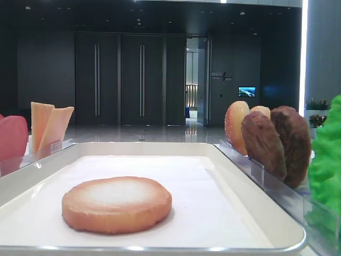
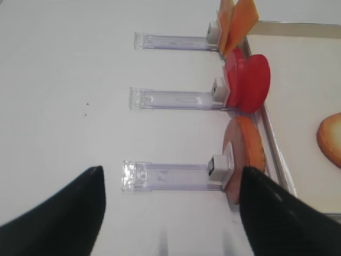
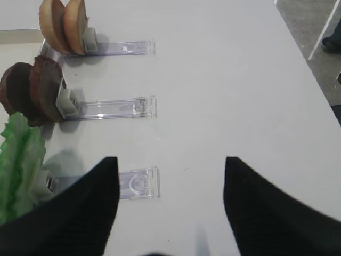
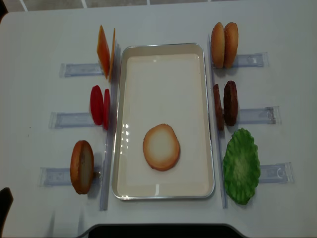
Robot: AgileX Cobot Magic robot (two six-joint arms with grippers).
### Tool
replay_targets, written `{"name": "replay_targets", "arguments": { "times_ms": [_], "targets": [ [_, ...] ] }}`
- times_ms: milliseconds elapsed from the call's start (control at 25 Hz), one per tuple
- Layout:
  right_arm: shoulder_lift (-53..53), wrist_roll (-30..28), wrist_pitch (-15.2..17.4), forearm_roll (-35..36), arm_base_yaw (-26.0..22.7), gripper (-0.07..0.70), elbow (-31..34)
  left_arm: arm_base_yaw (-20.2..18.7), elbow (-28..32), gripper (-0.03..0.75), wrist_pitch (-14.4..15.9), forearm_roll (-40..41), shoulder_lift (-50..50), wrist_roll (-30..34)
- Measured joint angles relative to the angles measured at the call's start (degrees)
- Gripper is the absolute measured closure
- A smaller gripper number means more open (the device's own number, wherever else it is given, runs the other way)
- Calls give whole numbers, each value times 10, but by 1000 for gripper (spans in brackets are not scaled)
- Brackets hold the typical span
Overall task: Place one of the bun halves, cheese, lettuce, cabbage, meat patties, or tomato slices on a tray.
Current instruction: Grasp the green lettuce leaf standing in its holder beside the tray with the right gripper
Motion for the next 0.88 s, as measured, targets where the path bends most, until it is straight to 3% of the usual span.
{"name": "replay_targets", "arguments": {
  "times_ms": [880],
  "targets": [
    [0,1,0,0,0,219,0,0,0,118,0,0,0,0]
  ]
}}
